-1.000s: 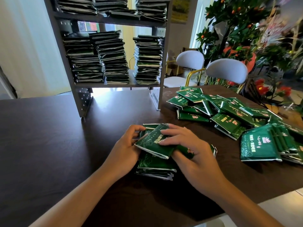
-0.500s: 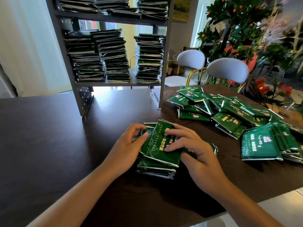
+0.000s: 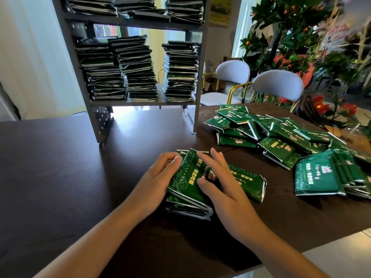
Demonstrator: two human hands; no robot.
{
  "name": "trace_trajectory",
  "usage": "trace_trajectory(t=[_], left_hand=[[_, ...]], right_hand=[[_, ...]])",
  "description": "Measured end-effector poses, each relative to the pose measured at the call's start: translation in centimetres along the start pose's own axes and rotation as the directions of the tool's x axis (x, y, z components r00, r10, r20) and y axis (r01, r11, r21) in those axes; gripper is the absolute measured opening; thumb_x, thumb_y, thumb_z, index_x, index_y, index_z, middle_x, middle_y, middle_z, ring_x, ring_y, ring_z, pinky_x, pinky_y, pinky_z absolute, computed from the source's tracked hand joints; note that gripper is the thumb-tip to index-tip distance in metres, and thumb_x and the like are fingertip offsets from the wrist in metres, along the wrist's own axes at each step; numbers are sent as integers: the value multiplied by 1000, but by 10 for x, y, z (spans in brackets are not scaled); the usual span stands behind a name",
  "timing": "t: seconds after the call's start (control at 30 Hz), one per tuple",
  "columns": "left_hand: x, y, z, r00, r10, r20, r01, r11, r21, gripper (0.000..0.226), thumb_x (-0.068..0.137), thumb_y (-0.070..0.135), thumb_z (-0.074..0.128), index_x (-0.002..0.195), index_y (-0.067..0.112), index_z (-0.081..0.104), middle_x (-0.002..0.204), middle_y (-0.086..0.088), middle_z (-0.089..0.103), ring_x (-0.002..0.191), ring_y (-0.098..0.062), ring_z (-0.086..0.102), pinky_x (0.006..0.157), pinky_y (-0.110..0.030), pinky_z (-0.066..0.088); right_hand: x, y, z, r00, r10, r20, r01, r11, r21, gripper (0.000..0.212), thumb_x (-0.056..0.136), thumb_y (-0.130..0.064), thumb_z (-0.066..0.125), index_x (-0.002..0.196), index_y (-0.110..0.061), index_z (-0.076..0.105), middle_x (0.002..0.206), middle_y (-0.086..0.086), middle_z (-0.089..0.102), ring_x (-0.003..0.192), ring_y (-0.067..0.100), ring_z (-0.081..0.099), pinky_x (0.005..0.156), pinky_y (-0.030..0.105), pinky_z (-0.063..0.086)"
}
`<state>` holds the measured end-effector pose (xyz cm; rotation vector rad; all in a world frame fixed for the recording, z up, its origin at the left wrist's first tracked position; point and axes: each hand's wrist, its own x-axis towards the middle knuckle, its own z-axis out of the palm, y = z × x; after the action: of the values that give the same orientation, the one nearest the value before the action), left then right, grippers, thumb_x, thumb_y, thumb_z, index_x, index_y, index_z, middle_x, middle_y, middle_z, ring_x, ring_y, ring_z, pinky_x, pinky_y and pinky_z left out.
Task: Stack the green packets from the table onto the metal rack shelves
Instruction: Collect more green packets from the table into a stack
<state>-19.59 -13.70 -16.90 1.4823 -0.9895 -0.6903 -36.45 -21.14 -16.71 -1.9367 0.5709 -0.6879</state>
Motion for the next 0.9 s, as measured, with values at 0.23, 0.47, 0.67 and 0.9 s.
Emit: trace_trajectory(t=[0.23,0.47,0.67,0.9], left_hand=[[4,-2,-4,997,-76,33,76,997,8,24,98,26,58,120,34,63,111,-1,72,93,-17,73,83,-35,56],[2,-1,-3,997,-71,10,69,988,137,28,99,39,55,126,41,57,118,15,63,90,14,65,71,-9,48],[1,1,-2,997,-73,-6,73,981,177,28,99,42,53,127,42,56,123,14,63,101,2,65,81,-18,47],[1,2,-1,997,-76,-19,79,976,202,26,99,42,53,125,42,57,119,11,66,96,-4,69,85,-28,54]], right_hand=[[4,-5,1,999,-30,-13,27,988,-152,37,92,-53,52,127,-62,45,162,-32,6,145,-16,-14,117,29,8],[8,-3,-30,982,-76,-174,24,958,-286,29,99,-39,58,126,-48,56,159,-15,28,151,2,12,119,38,21],[18,17,-89,934,105,-342,-318,681,-660,48,98,-38,56,144,-27,50,163,11,21,154,27,7,121,53,18],[18,45,-78,922,317,-224,-369,538,-758,49,104,-48,34,152,-35,35,163,6,26,153,26,14,122,51,16]])
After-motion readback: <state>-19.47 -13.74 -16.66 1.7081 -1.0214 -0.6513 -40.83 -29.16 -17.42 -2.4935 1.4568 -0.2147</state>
